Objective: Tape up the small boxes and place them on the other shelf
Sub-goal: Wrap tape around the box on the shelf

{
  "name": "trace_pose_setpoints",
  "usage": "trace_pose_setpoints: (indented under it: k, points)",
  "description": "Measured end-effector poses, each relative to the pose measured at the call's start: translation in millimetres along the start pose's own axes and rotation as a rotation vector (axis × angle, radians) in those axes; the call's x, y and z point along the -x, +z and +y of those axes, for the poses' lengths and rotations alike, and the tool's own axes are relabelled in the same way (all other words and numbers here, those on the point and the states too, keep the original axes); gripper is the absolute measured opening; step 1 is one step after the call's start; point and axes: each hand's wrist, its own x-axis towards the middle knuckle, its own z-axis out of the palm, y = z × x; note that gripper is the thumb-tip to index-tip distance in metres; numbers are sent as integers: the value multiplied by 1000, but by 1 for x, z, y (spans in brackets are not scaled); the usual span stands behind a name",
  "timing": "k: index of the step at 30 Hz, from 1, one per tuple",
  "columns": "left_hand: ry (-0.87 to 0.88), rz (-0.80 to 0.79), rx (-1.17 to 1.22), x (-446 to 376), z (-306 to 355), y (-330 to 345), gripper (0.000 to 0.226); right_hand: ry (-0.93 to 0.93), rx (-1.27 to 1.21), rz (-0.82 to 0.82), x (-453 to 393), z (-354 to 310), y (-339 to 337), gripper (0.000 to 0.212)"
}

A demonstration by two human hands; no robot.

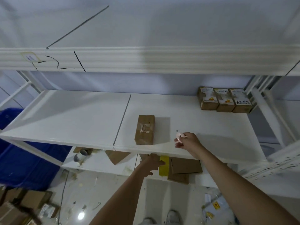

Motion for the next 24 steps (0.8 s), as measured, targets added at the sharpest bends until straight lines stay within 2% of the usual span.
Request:
trace_pose_setpoints:
  k: [3,5,9,15,17,20,24]
  points:
    - [-38,-13,-14,-5,3,6,54,84,-103,-26,18,2,7,19]
    - [19,28,4,-6,2,9,52,142,-170,-18,23,8,9,20]
    - [74,38,50,-8,-6,18,33,182,-263,-10,26,20,10,22]
    - [90,-79,261,-2,-13,16,12,27,-43,24,42,26,8,20]
    - [88,-92,279,-3,-17,16,15,-13,33,36,43,27,8,18]
    - [97,-76,250,-6,-19,20,32,-70,125,61,47,25,10,18]
    - [103,-129,326,-11,-19,19,36,-90,223,78,51,24,12,19]
